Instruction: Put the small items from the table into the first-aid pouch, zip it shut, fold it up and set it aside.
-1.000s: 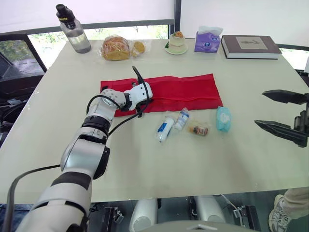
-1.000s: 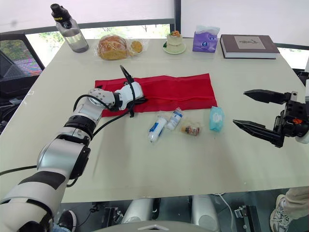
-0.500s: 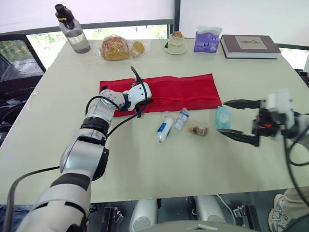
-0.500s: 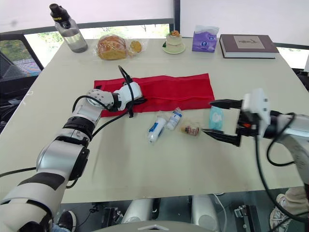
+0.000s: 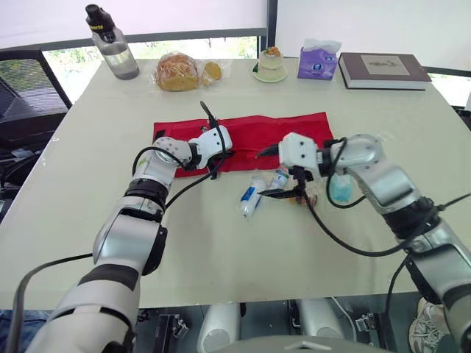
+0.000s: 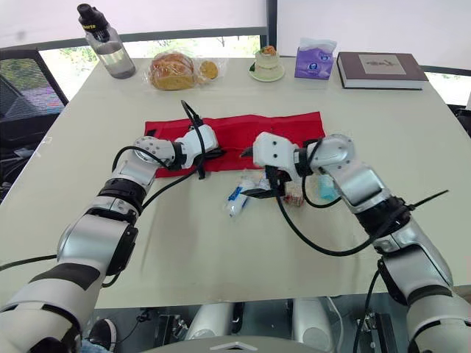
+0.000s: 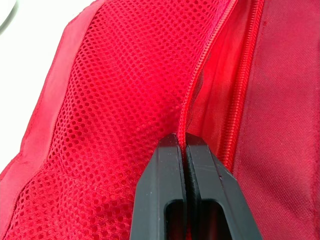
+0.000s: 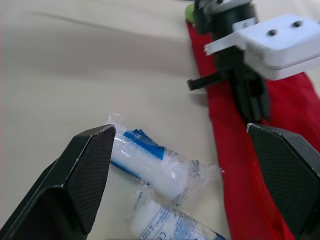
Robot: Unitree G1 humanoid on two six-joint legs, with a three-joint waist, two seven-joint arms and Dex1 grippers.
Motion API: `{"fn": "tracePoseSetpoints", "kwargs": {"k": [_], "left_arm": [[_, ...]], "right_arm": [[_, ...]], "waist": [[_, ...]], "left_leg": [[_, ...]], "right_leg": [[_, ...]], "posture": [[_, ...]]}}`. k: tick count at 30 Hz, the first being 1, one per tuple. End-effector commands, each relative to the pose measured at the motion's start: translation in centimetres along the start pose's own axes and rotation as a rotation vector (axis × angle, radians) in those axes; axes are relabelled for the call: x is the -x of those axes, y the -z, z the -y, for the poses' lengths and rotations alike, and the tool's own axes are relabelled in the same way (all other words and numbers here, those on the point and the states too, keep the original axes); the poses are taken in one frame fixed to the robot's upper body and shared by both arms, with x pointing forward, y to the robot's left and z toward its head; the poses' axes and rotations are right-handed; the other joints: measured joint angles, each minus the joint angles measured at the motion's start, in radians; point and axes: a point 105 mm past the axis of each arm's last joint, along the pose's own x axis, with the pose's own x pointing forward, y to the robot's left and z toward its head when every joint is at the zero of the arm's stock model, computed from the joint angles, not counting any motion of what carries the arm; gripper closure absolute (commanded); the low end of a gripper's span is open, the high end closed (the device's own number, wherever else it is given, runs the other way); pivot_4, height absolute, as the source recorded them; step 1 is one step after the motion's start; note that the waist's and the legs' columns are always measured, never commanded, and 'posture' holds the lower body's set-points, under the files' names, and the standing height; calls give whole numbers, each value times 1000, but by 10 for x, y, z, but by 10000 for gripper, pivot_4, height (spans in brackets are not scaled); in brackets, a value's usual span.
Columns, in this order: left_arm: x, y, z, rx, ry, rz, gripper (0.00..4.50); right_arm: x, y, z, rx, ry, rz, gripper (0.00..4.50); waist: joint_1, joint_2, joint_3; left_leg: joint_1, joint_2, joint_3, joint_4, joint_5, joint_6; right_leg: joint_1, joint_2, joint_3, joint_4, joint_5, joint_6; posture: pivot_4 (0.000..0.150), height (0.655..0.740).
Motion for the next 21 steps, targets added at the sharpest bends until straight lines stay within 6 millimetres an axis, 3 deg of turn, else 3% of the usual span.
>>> {"fn": "tracePoseSetpoints", "kwargs": {"k": [1, 17, 20, 21], "left_arm": [[9, 2, -10, 34, -57, 16, 44548], [5, 4, -6, 37, -63, 16, 44548], [5, 2, -7, 37, -69, 19, 45000], [5, 2, -7, 38, -70, 19, 45000]], "right_arm": [[-11, -9, -1, 76, -63, -6, 0], [-53, 7, -4, 267, -200, -247, 0], [-59, 3, -4, 267, -200, -239, 7675], [-61, 0, -4, 254, -196, -224, 13063]], "waist": [[-1, 0, 0], [-21, 0, 0], [-23, 0, 0], [-23, 0, 0]], "left_leg": [[0, 0, 0, 0, 0, 0], [1, 0, -1, 0, 0, 0], [2, 0, -1, 0, 0, 0], [2, 0, -2, 0, 0, 0]], "right_leg": [[0, 0, 0, 0, 0, 0], [0, 0, 0, 2, 1, -1], [0, 0, 0, 2, 1, -1], [0, 0, -1, 3, 1, -1]], "posture": [[1500, 7400], [1500, 7400], [1500, 7400], [1500, 7400]]}}
